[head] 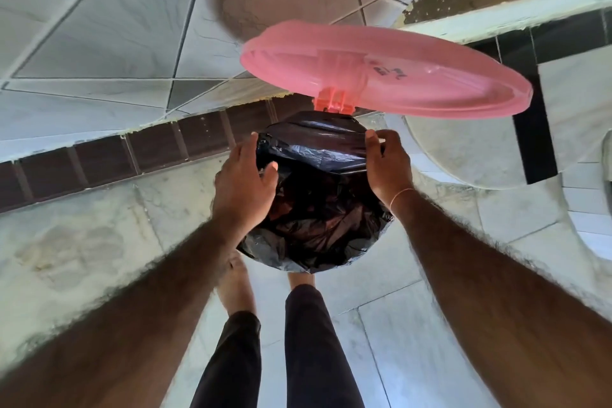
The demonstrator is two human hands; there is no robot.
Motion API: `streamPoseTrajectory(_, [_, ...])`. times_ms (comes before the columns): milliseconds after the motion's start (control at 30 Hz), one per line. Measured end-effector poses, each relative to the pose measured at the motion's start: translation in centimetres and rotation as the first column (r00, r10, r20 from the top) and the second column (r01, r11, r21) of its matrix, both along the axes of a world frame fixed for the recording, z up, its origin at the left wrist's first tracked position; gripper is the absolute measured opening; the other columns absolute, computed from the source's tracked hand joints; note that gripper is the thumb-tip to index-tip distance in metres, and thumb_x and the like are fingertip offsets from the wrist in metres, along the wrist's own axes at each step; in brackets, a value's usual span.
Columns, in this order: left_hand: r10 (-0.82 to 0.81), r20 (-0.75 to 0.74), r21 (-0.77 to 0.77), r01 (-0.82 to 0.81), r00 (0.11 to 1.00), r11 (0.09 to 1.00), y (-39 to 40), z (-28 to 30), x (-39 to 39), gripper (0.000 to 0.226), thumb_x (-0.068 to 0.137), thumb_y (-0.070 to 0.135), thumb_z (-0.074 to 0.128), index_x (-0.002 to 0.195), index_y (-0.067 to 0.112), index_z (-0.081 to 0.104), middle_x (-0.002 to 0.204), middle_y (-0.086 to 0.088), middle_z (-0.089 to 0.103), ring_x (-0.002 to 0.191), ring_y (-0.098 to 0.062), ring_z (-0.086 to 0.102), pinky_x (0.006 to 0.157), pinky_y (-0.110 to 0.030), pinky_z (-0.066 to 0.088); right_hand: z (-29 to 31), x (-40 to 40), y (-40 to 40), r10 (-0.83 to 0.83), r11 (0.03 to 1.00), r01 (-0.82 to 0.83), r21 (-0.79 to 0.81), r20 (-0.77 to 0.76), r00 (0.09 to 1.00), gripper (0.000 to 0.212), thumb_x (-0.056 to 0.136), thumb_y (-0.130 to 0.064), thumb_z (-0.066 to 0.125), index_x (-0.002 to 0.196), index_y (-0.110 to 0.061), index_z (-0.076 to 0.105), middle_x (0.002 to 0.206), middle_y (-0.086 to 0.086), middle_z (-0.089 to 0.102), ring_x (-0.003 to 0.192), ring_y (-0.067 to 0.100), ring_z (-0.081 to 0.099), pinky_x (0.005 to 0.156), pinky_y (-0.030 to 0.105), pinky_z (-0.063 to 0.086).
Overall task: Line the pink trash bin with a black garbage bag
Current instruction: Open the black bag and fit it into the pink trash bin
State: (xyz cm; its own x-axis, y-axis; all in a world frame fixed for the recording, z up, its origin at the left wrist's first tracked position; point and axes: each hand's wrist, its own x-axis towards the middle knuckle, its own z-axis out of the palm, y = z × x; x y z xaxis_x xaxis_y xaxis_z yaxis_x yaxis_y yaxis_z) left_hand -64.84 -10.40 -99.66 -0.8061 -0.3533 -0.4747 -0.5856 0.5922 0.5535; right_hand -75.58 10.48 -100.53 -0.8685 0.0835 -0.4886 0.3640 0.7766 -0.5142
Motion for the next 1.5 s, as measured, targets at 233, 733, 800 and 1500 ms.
streamPoseTrajectory(233, [0.086,-0.249,-0.133,-0.122,0.965,0.983,-1.0,0.6,0.9,0.041,0.089,0.024,0.049,0.127,0.009,0.055,0.124,-0.011,0.06,0.118,-0.03,0.054,0.101,-0.045,0.043,1.4,2.9,0.5,0.24,0.958,-0.152,0.244,-0.389,0.89,0.032,0.095,-0.032,0.048,0.113,-0.007,0.059,0.111,0.016,0.06,0.105,0.034,0.053,0.092,0.044,0.045])
streamPoseTrajectory(733, [0.623,0.147,0.097,-0.638,0.768,0.764,6.0,1.5,10.7,0.04,0.09,0.044,0.042,0.122,0.024,0.057,0.122,0.0,0.064,0.108,-0.019,0.059,0.1,-0.042,0.046,1.6,15.3,0.6,-0.448,0.893,0.45,0.013,-0.068,0.891,0.057,0.09,-0.028,0.058,0.14,-0.011,0.036,0.137,0.013,0.047,0.122,0.032,0.049,0.101,0.042,0.043])
streamPoseTrajectory(800, [0.604,0.238,0.162,-0.644,0.761,0.748,6.0,0.7,11.0,0.042,0.088,0.056,0.034,0.117,0.035,0.057,0.122,0.004,0.065,0.109,-0.022,0.059,0.101,-0.048,0.045,1.8,14.6,-0.6,-0.753,0.636,0.771,-0.035,0.191,0.63,0.047,0.092,-0.043,0.054,0.126,-0.01,0.051,0.125,0.01,0.06,0.104,0.03,0.059,0.089,0.039,0.05])
streamPoseTrajectory(1500, [0.725,0.339,0.278,-0.801,0.599,0.531,2.2,1.0,8.1,0.04,0.092,0.046,0.042,0.094,0.012,0.064,0.102,-0.007,0.068,0.095,-0.024,0.063,0.082,-0.037,0.05,1.2,11.0,1.8,-0.708,0.654,0.753,-0.072,0.295,0.642,0.073,0.086,-0.069,0.032,0.124,-0.013,0.059,0.126,0.013,0.062,0.111,0.035,0.059,0.098,0.047,0.048])
